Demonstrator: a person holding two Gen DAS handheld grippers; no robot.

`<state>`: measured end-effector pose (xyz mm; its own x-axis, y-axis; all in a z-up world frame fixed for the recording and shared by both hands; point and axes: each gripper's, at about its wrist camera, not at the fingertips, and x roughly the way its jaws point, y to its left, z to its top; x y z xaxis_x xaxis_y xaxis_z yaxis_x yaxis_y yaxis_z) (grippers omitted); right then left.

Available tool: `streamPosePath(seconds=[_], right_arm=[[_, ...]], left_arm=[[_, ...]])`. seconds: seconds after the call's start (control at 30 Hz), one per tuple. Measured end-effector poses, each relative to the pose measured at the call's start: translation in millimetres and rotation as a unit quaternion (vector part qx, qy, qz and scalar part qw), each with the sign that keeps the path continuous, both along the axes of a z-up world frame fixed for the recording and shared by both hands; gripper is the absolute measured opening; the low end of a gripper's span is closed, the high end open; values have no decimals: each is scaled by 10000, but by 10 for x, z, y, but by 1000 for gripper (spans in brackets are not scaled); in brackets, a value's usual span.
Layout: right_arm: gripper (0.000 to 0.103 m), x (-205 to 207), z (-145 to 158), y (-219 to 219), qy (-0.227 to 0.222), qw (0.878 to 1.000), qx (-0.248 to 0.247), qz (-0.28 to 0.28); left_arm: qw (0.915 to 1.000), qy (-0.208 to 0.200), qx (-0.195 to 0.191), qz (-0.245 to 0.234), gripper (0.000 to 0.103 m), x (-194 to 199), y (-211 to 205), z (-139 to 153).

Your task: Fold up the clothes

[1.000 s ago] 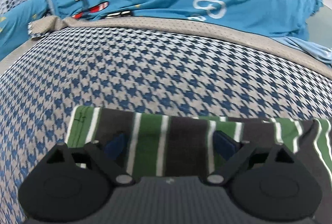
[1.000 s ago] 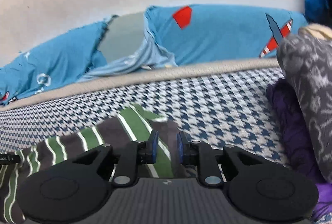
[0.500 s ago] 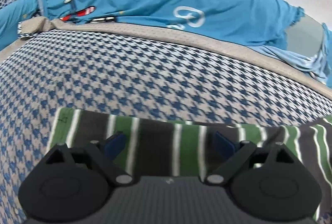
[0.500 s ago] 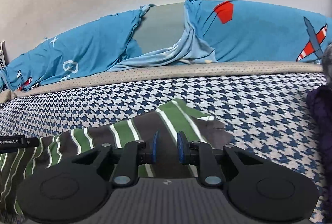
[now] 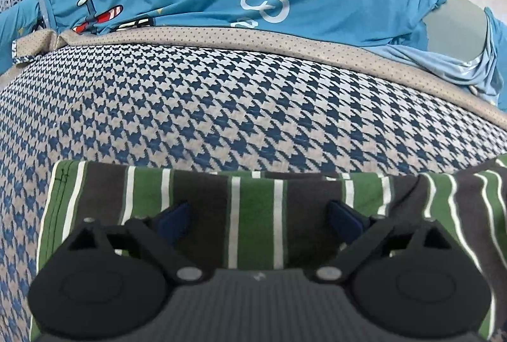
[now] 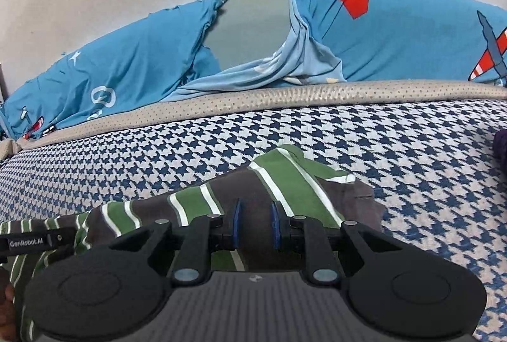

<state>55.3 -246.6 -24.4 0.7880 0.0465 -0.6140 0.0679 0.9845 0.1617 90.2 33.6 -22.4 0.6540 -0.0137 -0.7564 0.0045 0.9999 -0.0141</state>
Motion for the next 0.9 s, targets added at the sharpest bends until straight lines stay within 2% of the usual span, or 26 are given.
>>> streamPosePath(seconds=[0.1, 0.67, 0.9], right_arm=[[18, 81, -41, 42, 48, 9999, -50, -82], [19, 277, -112, 93, 36, 9992, -62, -401], [22, 256, -65, 101, 30, 9993, -96, -367]], left_arm=[[10000, 14, 80, 30, 102, 32, 1, -25], [9998, 70, 182, 74, 103, 126, -34, -46], [9997, 147, 194, 30, 103, 94, -37, -2]])
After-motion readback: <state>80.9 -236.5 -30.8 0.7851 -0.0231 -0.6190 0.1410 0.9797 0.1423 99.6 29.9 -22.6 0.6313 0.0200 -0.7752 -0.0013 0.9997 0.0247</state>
